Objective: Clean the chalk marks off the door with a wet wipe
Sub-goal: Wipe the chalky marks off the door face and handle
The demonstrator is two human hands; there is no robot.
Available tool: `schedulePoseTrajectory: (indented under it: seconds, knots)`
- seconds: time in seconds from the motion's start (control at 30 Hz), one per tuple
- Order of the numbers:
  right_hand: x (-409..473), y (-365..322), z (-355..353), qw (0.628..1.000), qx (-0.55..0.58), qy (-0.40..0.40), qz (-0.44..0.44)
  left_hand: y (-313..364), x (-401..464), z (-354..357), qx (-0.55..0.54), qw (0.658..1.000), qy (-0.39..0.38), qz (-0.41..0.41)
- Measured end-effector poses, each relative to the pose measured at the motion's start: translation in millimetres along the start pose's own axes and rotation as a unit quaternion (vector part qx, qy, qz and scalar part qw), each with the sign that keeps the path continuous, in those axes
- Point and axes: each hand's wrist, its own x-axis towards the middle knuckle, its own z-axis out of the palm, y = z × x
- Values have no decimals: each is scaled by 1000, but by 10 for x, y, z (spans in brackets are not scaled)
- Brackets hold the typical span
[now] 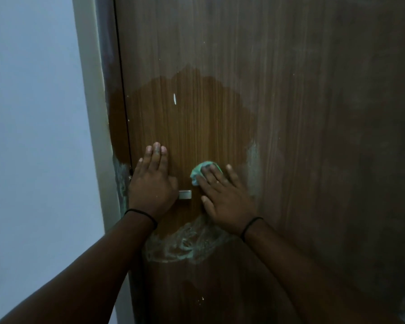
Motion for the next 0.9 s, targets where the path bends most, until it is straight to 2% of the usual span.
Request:
schedulePoseTrajectory:
  seconds: [0.03, 0.07, 0.13, 0.17, 0.2, 0.27, 0.33, 0.37, 0.43, 0.5, 0.57, 0.63, 0.7, 0.8, 0.83, 0.9]
  knots:
    - [-118, 138, -16, 1000, -17, -10, -6, -14, 0, -15, 2, 1000, 0, 1]
    - [-187, 304, -33, 999, -26, -4, 28, -16, -4, -28, 4, 1000, 0, 0]
    - [-134, 518, -106, 985, -18, 44, 163, 61, -6, -27, 3, 1000, 5, -10]
    - [-20, 506, -141, 978, -6, 55, 202, 124, 5, -14, -1, 1000, 9, -20]
    - [85, 428, -168, 979, 4, 55, 197, 202, 14, -3, -7, 999, 9, -32]
    - [128, 259, -155, 992, 0, 36, 118, 296, 16, -6, -22, 998, 10, -53]
    - [-48, 347, -171, 997, -18, 8, 81, 295, 12, -27, -27, 999, 11, -40]
    - [-137, 468, -202, 994, -21, 6, 105, 274, 8, -38, -20, 1000, 8, -19]
    - [-116, 682, -244, 980, -21, 51, 189, 258, -5, -33, -5, 1000, 2, 23]
    - [136, 673, -289, 967, 8, 87, 240, 298, -6, 21, -8, 999, 4, 31]
    - [295, 476, -283, 977, 36, 86, 194, 343, -34, 67, -14, 1000, 4, 21]
    - [186, 418, -201, 990, 10, 58, 126, 330, -71, 90, -18, 1000, 4, 23]
    - [-31, 578, -195, 988, -9, 46, 148, 271, -85, 112, -17, 999, 4, 32]
    - [205, 791, -302, 959, 19, 106, 263, 288, -84, 143, -10, 999, 7, 31]
    - [402, 739, -369, 956, 37, 121, 263, 320, -78, 152, -10, 1000, 7, 25]
    - [629, 515, -410, 973, 33, 117, 195, 379, -80, 135, -13, 1000, 6, 9]
